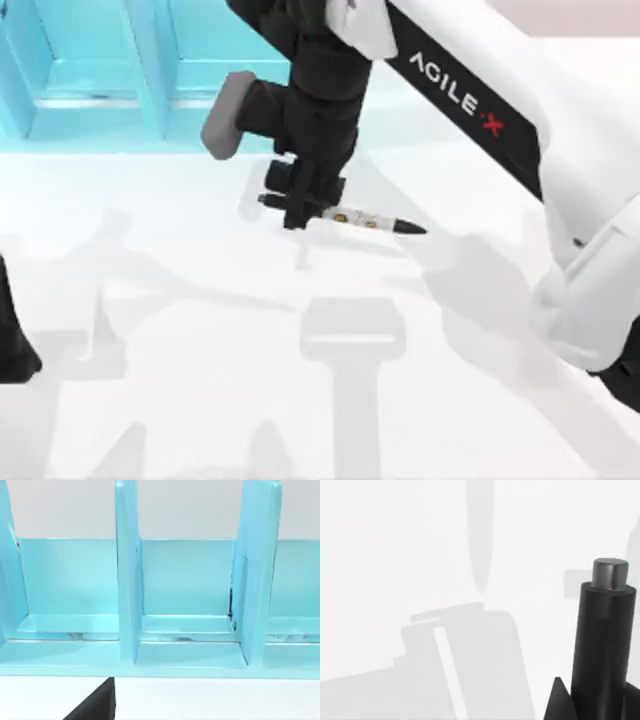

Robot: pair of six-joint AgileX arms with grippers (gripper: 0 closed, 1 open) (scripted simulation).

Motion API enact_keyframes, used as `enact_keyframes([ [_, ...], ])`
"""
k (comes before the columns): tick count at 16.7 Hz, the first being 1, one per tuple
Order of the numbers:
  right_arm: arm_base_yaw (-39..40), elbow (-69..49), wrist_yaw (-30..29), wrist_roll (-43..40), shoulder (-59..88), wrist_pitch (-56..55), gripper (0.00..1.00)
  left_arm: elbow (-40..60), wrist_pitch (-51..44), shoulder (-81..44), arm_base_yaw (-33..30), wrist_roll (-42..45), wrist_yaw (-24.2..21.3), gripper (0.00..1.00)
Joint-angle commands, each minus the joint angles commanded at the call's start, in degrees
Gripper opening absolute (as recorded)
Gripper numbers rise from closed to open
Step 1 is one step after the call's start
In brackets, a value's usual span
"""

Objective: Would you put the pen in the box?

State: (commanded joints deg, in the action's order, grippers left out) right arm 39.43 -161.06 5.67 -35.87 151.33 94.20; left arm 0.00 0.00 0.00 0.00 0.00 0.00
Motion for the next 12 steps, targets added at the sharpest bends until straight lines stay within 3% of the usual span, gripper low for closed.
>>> enact_keyframes([
  [5, -19.5, 19.1, 2.2, 17.7, -15.2, -8.4, 0.0, 0.0, 0.0, 0.0, 0.0, 0.0, 0.0, 1.0],
  [12, -55.9, 61.5, 8.8, 49.4, -41.0, -31.8, 0.0, 0.0, 0.0, 0.0, 0.0, 0.0, 0.0, 1.0],
])
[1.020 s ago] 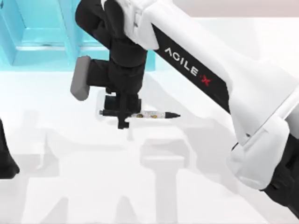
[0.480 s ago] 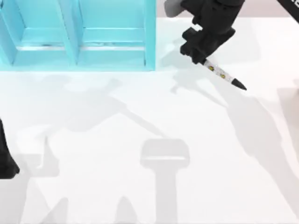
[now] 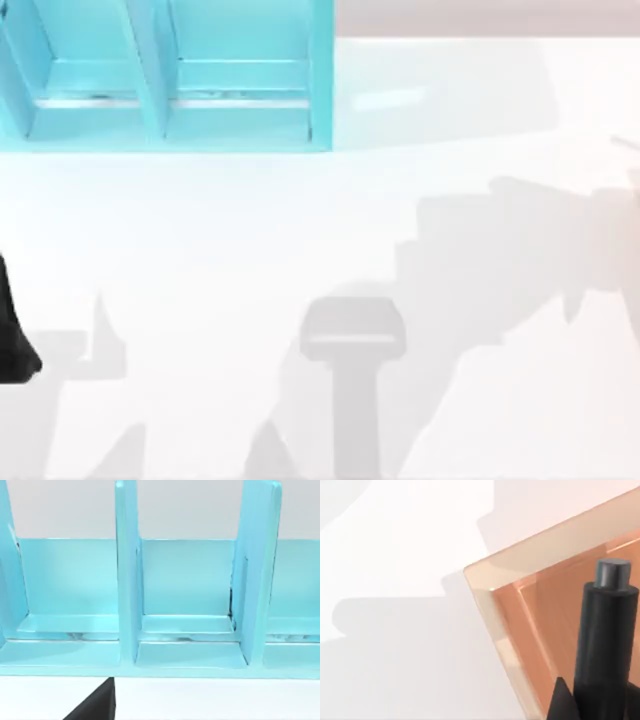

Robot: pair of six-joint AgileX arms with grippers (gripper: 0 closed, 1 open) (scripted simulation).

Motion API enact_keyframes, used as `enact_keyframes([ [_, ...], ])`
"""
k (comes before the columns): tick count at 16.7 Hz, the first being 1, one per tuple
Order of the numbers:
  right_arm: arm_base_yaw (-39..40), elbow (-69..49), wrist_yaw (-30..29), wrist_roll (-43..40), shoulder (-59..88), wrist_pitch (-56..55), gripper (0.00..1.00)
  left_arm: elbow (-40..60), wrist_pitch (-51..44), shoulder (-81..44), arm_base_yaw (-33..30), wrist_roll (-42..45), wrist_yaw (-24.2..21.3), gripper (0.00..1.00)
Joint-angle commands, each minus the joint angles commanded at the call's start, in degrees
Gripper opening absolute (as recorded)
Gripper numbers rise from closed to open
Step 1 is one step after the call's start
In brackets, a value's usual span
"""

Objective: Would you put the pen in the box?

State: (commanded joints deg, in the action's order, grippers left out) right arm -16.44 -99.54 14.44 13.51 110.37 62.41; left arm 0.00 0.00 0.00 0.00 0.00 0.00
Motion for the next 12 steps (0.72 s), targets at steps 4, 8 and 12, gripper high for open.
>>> enact_keyframes([
  [4, -18.3, 23.1, 4.9, 16.0, -11.8, -16.2, 0.0, 0.0, 0.0, 0.0, 0.0, 0.0, 0.0, 1.0],
  [8, -31.5, 39.4, 9.2, 27.5, -19.6, -29.9, 0.0, 0.0, 0.0, 0.0, 0.0, 0.0, 0.0, 1.0],
  [12, -37.1, 46.1, 11.4, 32.7, -22.9, -36.4, 0.0, 0.0, 0.0, 0.0, 0.0, 0.0, 0.0, 1.0],
])
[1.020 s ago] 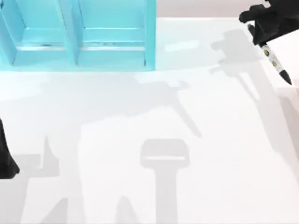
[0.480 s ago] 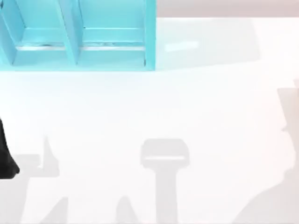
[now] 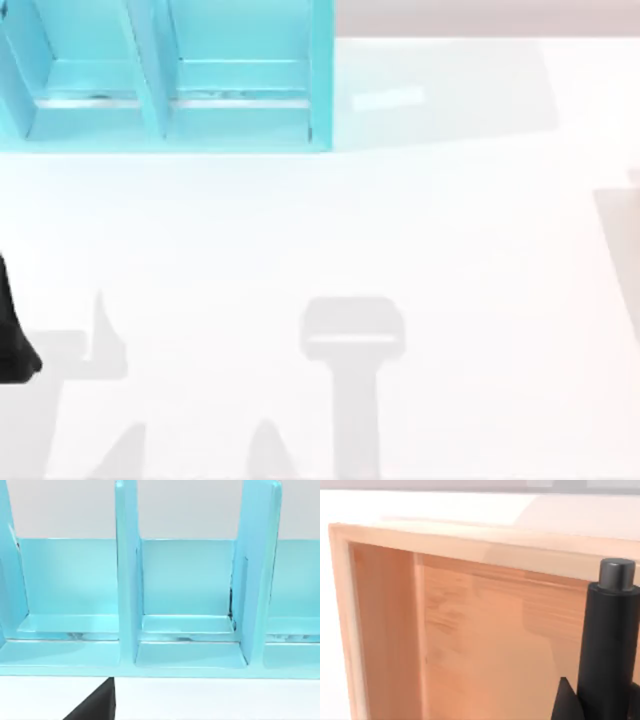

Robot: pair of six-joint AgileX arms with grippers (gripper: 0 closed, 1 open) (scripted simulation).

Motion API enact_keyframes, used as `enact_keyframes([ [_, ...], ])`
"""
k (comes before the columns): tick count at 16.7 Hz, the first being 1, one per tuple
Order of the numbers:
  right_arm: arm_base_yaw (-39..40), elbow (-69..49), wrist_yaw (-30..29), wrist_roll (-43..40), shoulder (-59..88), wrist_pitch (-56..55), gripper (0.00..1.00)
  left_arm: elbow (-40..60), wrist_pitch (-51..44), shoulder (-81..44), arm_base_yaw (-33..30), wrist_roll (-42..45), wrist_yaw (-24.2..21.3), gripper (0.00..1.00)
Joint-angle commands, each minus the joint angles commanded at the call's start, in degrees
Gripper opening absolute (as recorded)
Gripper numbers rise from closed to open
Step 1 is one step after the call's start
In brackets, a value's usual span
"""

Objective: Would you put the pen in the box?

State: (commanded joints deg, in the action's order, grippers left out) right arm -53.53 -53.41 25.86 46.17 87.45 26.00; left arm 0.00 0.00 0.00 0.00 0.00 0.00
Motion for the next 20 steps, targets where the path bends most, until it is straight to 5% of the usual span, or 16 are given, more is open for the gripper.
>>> enact_keyframes([
  [20, 9.9, 8.4, -5.3, 9.5, 3.0, -15.2, 0.0, 0.0, 0.0, 0.0, 0.0, 0.0, 0.0, 1.0],
])
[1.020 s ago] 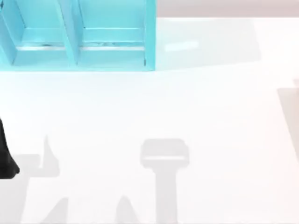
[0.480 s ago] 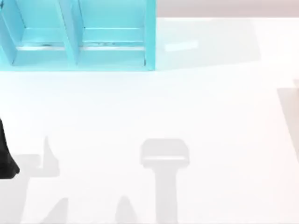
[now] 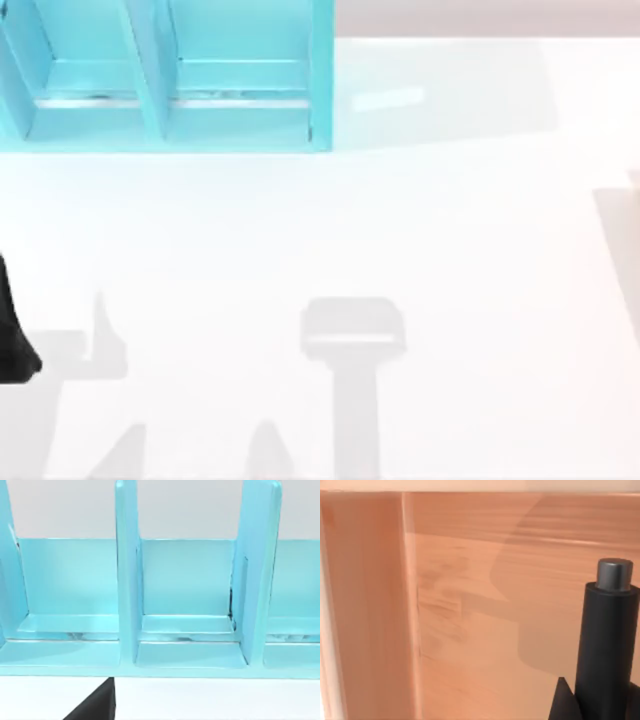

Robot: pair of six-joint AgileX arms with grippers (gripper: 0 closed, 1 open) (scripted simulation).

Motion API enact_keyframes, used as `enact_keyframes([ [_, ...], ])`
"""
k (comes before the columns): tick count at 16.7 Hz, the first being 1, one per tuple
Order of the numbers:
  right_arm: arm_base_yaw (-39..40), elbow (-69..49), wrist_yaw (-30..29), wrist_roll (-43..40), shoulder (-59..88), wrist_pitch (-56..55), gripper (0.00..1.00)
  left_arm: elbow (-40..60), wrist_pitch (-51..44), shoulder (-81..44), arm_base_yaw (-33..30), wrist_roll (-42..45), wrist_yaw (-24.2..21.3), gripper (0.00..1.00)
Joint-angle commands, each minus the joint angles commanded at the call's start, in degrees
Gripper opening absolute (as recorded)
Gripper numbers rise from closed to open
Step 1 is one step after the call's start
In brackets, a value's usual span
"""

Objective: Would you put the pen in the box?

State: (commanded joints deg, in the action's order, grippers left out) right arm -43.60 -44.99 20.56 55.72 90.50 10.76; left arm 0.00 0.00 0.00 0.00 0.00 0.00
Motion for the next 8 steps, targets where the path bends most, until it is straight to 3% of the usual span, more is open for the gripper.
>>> enact_keyframes([
  [2, 0.0, 0.0, 0.0, 0.0, 0.0, 0.0, 0.0, 0.0, 0.0, 0.0, 0.0, 0.0, 0.0, 1.0],
  [8, 0.0, 0.0, 0.0, 0.0, 0.0, 0.0, 0.45, 0.0, 0.0, 0.0, 0.0, 0.0, 0.0, 1.0],
])
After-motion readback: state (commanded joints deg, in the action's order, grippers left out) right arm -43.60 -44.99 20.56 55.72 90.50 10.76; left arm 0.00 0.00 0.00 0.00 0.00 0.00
